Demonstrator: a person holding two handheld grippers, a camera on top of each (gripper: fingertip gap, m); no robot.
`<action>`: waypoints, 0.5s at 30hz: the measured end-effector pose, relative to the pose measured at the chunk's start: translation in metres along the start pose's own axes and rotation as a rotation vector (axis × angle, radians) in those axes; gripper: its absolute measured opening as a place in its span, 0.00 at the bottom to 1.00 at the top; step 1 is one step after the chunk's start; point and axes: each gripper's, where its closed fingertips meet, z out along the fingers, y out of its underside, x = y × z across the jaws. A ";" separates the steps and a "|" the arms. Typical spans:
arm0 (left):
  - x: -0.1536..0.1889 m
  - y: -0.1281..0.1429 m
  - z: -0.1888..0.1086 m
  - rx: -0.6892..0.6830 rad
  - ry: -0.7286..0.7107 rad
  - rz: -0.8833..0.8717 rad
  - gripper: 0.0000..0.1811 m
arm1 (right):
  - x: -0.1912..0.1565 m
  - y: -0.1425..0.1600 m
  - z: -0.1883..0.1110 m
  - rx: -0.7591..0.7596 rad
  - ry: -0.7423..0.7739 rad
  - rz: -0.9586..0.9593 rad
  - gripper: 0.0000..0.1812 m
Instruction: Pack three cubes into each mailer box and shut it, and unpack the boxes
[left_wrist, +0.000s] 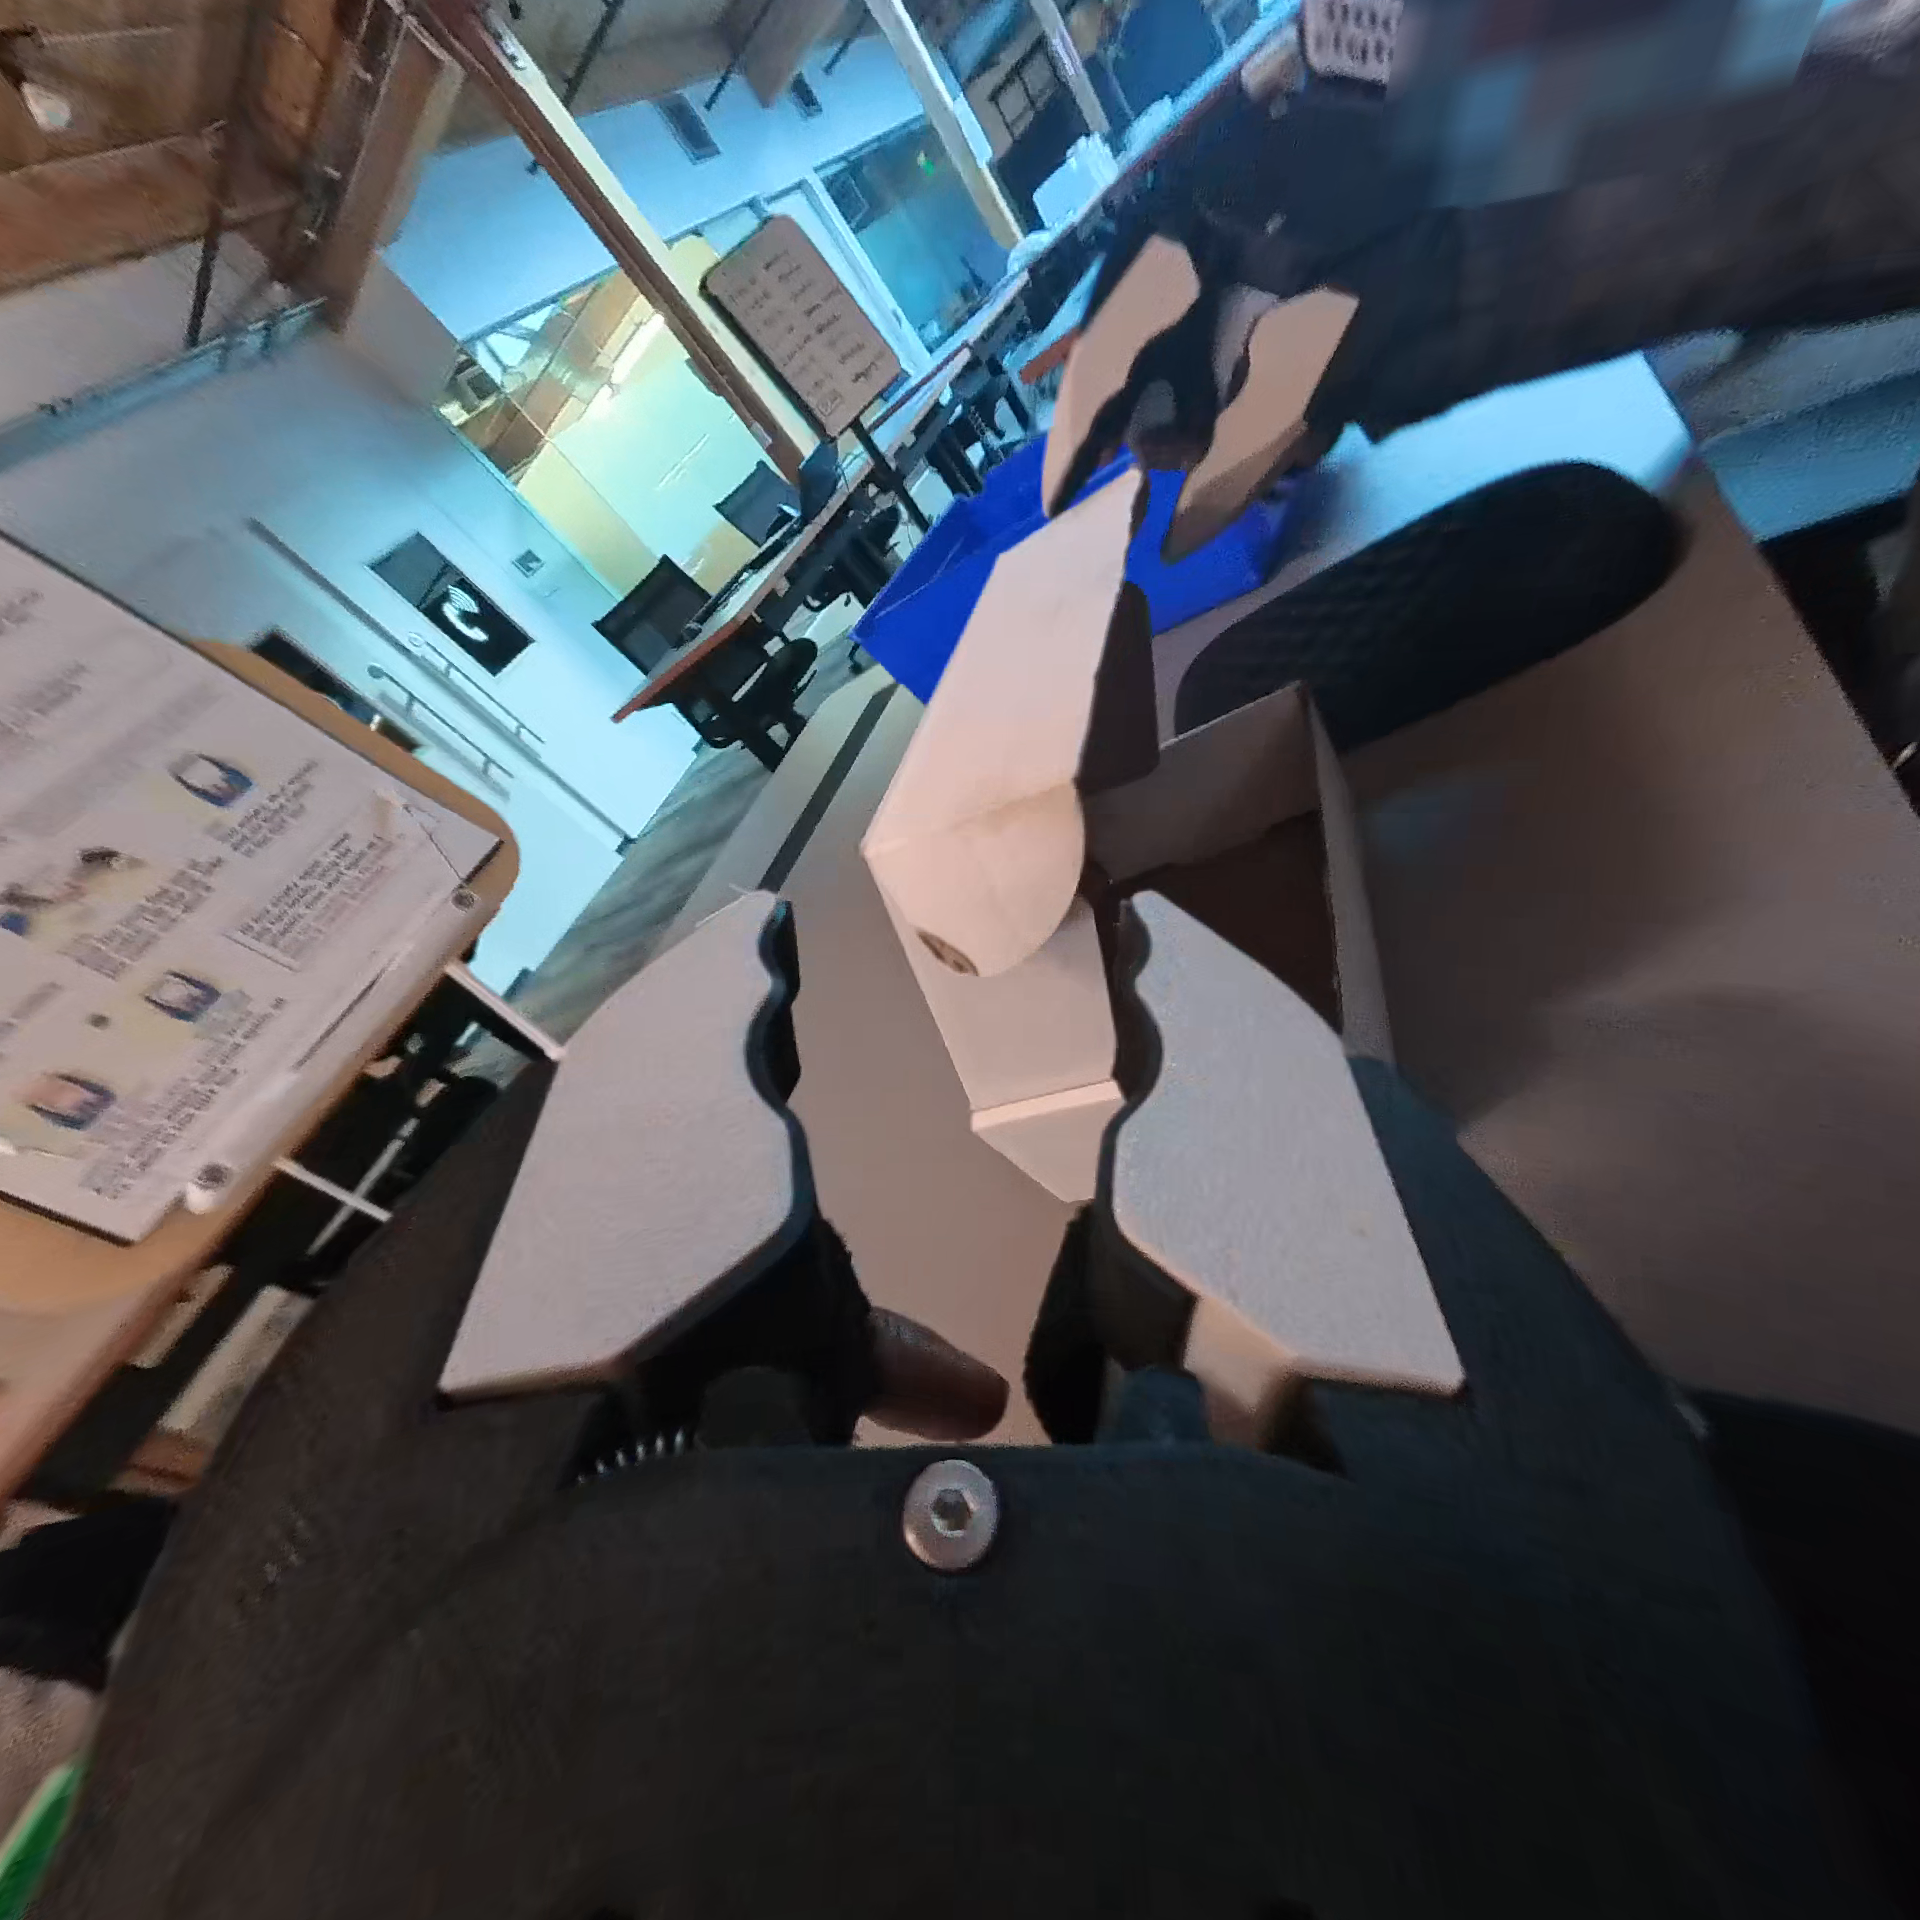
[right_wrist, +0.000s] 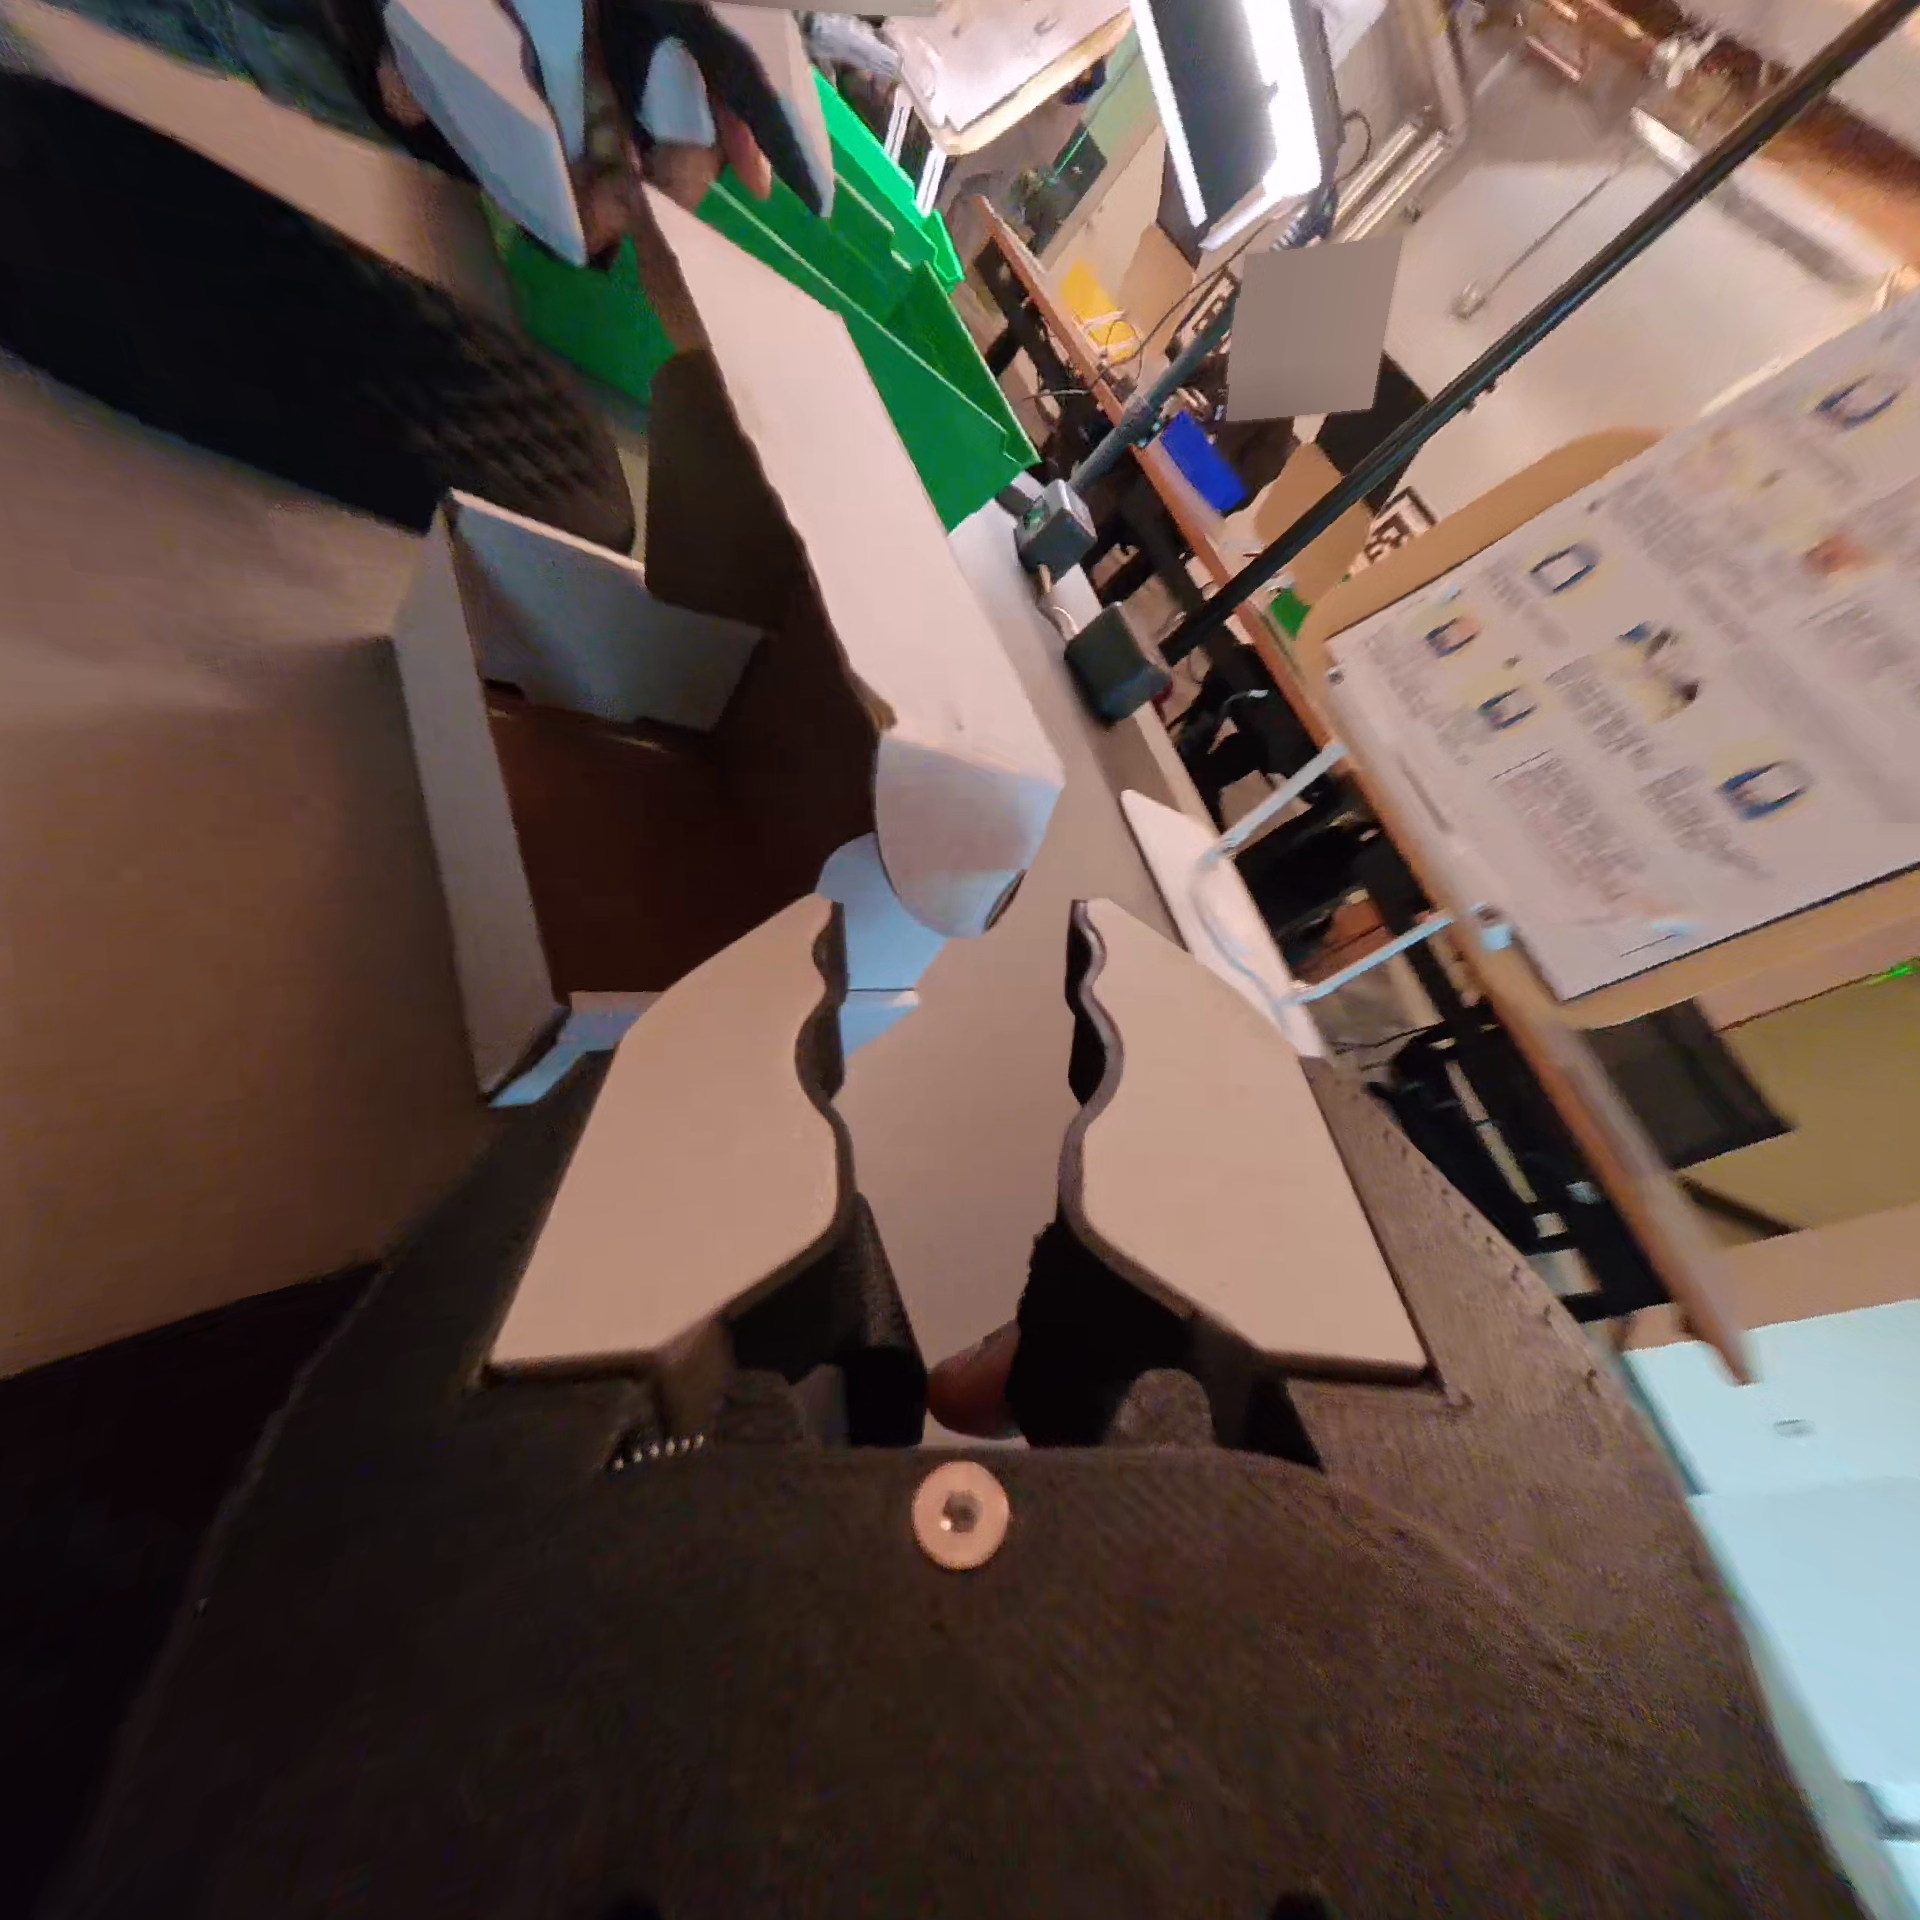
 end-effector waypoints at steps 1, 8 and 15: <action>0.002 -0.002 0.002 -0.019 0.005 0.033 0.29 | 0.000 -0.002 0.000 -0.016 -0.002 -0.047 0.21; 0.014 0.002 0.016 -0.151 0.048 0.121 0.02 | -0.003 -0.008 0.009 -0.049 -0.026 -0.178 0.08; 0.014 -0.002 0.010 -0.180 0.032 0.106 0.01 | -0.008 -0.011 0.002 -0.065 -0.082 -0.118 0.07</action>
